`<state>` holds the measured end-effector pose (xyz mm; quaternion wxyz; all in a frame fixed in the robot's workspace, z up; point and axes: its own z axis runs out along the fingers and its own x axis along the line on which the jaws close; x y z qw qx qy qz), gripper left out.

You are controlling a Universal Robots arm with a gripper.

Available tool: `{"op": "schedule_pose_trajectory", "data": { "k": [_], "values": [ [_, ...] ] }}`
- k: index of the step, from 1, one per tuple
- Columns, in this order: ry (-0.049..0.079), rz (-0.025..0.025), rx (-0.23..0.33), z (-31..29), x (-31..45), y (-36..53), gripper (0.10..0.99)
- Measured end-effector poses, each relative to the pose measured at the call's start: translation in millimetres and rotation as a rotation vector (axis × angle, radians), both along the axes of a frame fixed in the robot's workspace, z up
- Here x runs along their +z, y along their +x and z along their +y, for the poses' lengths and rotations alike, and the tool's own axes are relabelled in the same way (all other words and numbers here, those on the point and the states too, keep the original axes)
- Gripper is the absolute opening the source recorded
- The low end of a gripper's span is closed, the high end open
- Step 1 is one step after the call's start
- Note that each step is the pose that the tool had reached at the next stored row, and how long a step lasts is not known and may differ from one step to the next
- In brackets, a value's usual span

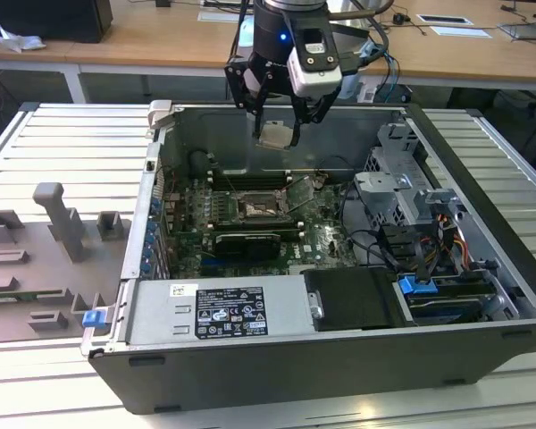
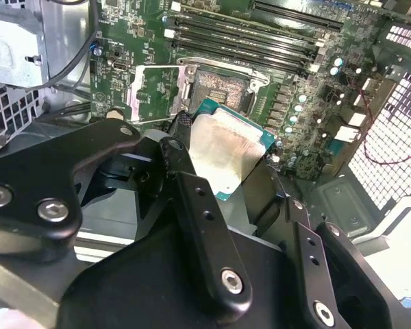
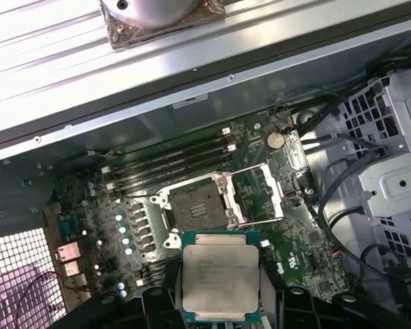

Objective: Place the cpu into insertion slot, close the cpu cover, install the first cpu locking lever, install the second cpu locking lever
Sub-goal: 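Place the cpu into insertion slot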

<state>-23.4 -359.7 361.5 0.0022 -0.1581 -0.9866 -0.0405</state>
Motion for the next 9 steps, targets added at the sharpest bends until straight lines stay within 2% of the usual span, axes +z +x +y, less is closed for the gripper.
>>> {"op": "schedule_pose_trajectory", "data": {
  "k": [9],
  "values": [
    [-0.004,0.0001,-0.051,0.0,-0.4,0.0,0.541]
  ]
}}
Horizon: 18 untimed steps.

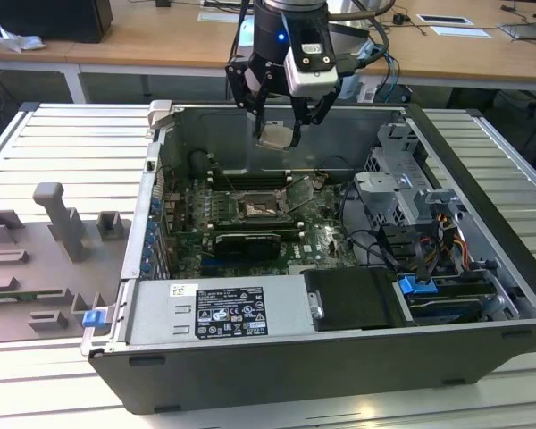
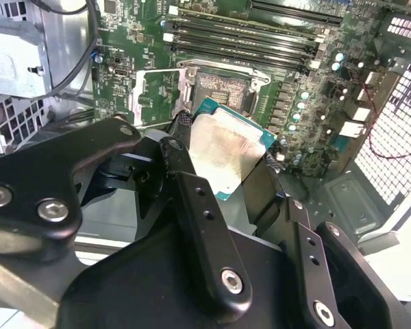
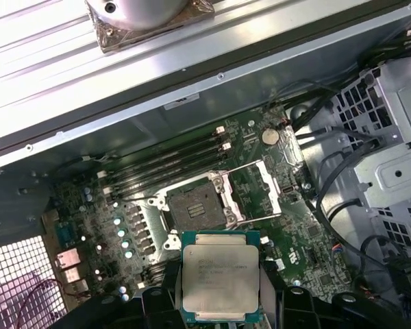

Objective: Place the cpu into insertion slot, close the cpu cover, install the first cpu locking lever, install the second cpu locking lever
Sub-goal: 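Place the cpu into insertion slot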

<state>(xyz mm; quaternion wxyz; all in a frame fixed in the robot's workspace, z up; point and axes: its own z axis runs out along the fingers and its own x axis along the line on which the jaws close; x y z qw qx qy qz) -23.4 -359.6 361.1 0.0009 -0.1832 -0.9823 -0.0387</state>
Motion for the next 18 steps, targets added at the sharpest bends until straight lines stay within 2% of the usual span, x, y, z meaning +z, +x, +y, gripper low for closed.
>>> {"op": "schedule_pose_trajectory", "data": {
  "k": [18],
  "values": [
    [-0.008,-0.0001,-0.085,0.2,-1.3,0.0,0.541]
  ]
}}
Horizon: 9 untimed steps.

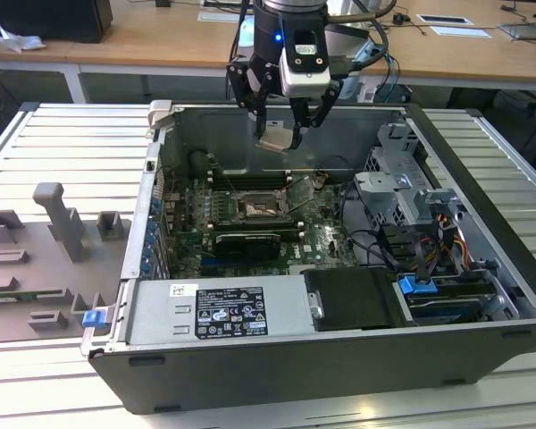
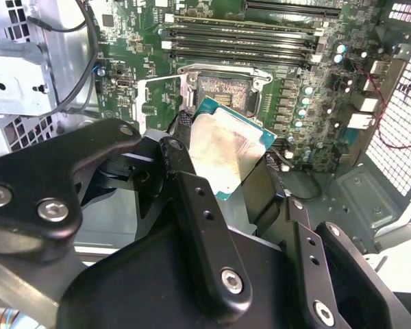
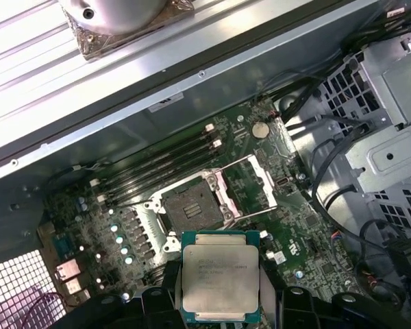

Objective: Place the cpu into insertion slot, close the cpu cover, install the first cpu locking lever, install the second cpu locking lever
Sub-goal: 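Place the cpu into insertion slot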

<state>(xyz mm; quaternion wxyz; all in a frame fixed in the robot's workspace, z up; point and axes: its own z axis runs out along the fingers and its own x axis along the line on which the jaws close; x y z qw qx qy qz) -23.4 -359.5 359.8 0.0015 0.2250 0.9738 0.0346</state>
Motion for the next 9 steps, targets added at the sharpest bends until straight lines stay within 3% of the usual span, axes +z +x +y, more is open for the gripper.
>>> {"op": "schedule_pose_trajectory", "data": {
  "k": [9],
  "values": [
    [-0.005,0.0,-0.037,0.2,-0.4,0.0,0.541]
  ]
}}
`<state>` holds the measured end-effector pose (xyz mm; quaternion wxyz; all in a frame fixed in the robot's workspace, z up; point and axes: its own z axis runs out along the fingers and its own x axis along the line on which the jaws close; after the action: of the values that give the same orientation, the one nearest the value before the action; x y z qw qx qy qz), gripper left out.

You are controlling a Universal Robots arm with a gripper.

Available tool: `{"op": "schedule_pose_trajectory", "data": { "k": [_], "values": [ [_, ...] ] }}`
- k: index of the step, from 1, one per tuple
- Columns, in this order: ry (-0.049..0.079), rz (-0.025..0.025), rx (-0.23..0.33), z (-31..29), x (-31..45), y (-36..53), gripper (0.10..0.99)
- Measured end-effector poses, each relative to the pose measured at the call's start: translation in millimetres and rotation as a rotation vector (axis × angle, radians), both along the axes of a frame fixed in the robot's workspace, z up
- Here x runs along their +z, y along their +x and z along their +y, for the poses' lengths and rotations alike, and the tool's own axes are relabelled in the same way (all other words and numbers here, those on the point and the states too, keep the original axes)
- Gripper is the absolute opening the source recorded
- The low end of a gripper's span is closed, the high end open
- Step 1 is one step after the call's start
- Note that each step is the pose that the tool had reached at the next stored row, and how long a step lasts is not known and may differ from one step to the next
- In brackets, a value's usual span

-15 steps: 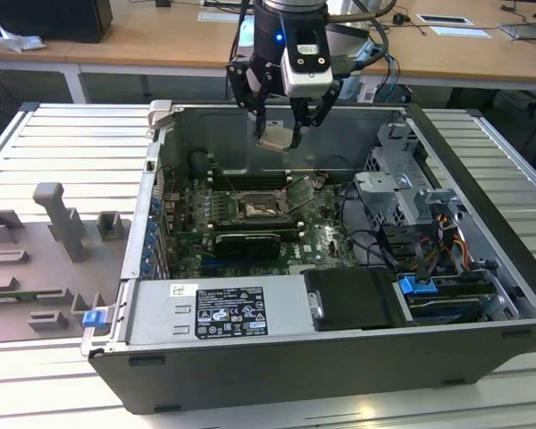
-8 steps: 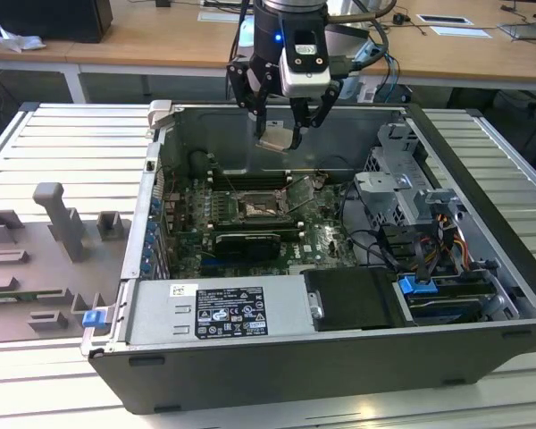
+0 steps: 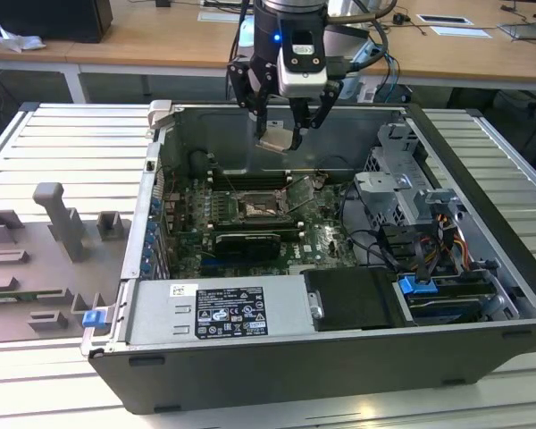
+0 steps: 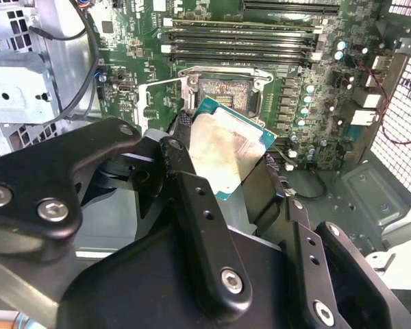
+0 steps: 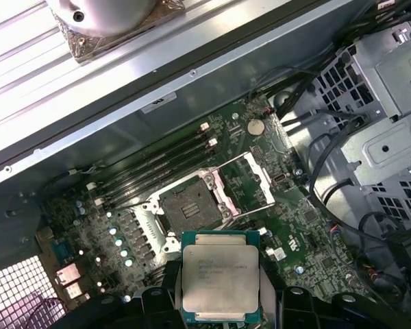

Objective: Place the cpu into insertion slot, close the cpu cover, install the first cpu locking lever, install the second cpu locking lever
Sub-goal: 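Place the cpu into insertion slot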

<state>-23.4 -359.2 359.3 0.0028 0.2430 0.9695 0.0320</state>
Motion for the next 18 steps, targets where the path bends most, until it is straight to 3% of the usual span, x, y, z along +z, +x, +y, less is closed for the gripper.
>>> {"op": "schedule_pose_trajectory", "data": {
  "k": [18],
  "values": [
    [-0.007,0.0001,-0.076,0.5,-0.9,0.0,0.541]
  ]
}}
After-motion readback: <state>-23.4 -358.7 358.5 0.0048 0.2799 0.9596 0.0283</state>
